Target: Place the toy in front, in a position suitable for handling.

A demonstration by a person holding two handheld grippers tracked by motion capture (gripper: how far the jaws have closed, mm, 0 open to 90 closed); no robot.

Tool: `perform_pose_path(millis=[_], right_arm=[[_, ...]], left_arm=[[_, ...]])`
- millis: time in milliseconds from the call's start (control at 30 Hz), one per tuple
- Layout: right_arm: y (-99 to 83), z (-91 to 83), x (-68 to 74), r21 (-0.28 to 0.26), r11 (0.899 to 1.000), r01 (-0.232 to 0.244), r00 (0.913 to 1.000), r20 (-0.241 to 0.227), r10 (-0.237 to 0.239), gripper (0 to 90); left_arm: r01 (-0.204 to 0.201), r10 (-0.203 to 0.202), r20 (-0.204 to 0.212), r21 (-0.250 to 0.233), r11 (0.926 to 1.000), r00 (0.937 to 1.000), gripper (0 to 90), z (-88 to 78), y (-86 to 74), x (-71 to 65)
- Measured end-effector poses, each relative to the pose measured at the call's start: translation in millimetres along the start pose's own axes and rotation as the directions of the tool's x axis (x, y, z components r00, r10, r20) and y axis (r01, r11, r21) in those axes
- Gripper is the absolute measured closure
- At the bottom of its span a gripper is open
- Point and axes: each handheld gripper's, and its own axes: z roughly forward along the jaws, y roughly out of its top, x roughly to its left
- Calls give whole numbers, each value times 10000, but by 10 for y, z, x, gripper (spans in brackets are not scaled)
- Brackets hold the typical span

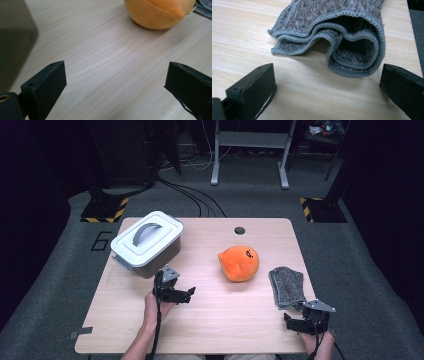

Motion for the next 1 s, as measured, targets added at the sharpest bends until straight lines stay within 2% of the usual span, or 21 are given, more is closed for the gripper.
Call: perform_pose_path(millis=[167,333,467,667,1000], right_arm=[[-1,-3,7,28,10000,-79,10000,18,79,0],[-1,-3,7,28,10000,-78,10000,17,78,0],[-1,-3,7,28,10000,-74,10000,18,74,0],[-1,-3,7,28,10000,-78,10000,19,78,0],[-2,-3,7,26,10000,-86,10000,25,86,0]], left_arm=[[-219,215,353,102,9997,9991,34,151,172,-58],[-253,255,504,-38,9997,9984,36,244,321,-84],[-445,455,734,-145,9989,9963,36,333,459,-134],[-516,523,1047,-99,9986,9931,36,530,637,-221],[-684,695,1124,-137,9976,9912,31,807,853,-371]])
